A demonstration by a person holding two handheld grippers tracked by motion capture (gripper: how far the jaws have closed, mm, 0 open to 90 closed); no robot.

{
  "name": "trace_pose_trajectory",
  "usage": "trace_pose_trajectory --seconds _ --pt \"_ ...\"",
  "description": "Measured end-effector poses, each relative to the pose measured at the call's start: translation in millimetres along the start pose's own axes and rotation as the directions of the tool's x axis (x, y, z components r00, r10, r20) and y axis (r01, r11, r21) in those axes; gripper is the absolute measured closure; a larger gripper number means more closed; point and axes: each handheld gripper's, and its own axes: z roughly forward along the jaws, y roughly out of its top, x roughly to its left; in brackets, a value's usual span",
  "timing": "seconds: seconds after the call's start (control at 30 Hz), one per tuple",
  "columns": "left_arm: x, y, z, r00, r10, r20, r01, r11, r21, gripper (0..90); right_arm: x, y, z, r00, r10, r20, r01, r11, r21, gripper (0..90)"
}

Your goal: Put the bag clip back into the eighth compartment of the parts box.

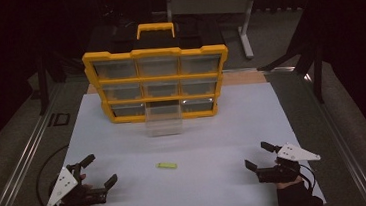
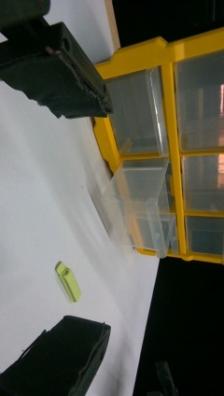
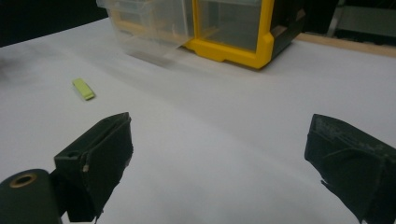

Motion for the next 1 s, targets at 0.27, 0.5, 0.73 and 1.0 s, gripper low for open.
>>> trace_pose_trajectory --seconds 0.27,0.5,0.73,1.0 --pt "-0.1 0.1 0.1 1.0000 0.000 -0.002 0.000 1.0000 0.001 0.0 -2.2 17.6 -4.8 0.9994 -0.028 0.017 0.028 1.000 -0.001 7.4" --pt "0.0 -0.1 0.4 1.0000 -0.003 0.001 0.003 1.0000 0.002 0.0 0.1 35.2 -3.4 0.9974 -0.072 -0.001 0.072 0.997 0.006 7.3" --pt "0.2 -0.3 0.5 1.0000 -0.004 0.004 0.004 1.0000 0.003 0.0 5.3 49.0 2.3 0.9937 -0.103 -0.046 0.103 0.995 0.000 7.4" --pt "0.0 -0.2 0.6 1.0000 -0.003 0.005 0.003 1.0000 0.003 0.0 14.7 61.9 13.8 0.9868 -0.138 -0.085 0.139 0.990 0.010 7.4"
